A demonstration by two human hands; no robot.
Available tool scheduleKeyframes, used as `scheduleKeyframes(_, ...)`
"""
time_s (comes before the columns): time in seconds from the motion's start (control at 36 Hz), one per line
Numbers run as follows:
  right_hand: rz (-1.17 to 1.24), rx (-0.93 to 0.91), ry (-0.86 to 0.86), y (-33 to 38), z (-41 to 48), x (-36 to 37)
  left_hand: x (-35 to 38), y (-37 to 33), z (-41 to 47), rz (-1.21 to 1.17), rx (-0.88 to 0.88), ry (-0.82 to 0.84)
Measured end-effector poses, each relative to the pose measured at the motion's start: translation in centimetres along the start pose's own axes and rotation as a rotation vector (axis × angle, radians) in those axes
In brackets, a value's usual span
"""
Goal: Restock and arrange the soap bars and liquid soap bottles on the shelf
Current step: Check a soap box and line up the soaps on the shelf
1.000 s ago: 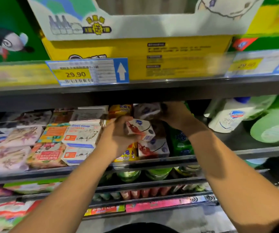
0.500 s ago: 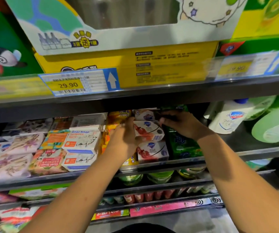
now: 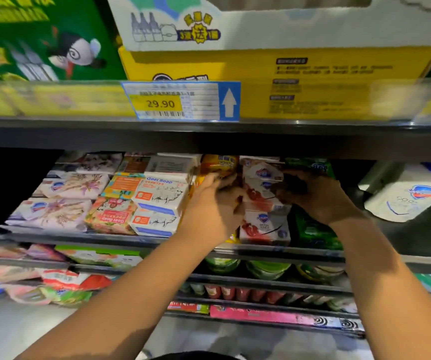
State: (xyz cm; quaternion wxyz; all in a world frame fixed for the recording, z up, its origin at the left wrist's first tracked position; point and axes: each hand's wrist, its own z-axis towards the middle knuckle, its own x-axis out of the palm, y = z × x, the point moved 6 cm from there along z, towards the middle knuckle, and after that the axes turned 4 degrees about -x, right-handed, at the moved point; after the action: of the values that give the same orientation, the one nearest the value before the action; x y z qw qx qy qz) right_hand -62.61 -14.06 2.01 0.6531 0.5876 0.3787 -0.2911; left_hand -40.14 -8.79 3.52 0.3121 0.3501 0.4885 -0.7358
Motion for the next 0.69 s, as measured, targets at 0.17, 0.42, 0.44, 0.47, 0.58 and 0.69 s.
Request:
scheduleKeyframes(0.17,-0.069,-0.239,-0.189,7.3,0.5,1.0,-6.6,4.3,-2.7,0.144,-0.007,-0.224)
scheduleKeyframes(0.42,-0.157,-0.385,-0.060,18.6,3.1,7.1,-15.1,18.6,-7.3,0.388,-0.298,-0.332)
scheduleKeyframes(0.44,-0.158,-0.386,-0.033,19.7,3.3,7.8,-16.0,19.8,-8.0,0.397,-0.307,-0.338)
scheduleKeyframes(0.47,-0.161,-0.383,-0.005,20.9,3.6,8.5,-16.7,21.0,-8.6,0.409,-0.314,-0.338)
scheduleKeyframes(0.58,-0.164,-0.355,0.071,25.7,4.8,11.6,-18.9,26.1,-10.8,0.363,-0.424,-0.265)
scheduleKeyframes(0.69,-0.192,-0.364,0.139,30.4,5.8,14.9,-19.8,30.6,-12.0,0.310,-0.446,-0.149)
